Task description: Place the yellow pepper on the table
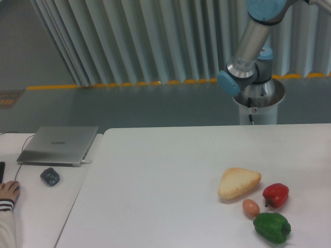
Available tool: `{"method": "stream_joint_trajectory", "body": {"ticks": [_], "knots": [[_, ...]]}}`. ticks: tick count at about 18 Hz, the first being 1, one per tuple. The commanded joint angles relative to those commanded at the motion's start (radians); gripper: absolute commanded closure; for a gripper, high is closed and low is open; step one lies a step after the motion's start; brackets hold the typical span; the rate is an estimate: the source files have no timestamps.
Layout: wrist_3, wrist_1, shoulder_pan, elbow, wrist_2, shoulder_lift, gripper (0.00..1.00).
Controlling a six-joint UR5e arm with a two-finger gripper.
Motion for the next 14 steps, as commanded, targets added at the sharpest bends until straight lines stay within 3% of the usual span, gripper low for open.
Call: {"method": "stream_joint_trajectory", "body": {"ticks": [4,7,9,14], "knots": [[0.000,-0.015,-0.003,0.009,0.003,0.012,0.57],[0.002,-0.028,-0.005,0.024,0.003,0.014,0.57],[0.000,-0.119,-0.006,0.086,-0.003,0.014,0.57],[0.003,-0.231,-0.049,0.173,-0.008,0.037,0.57]]}}
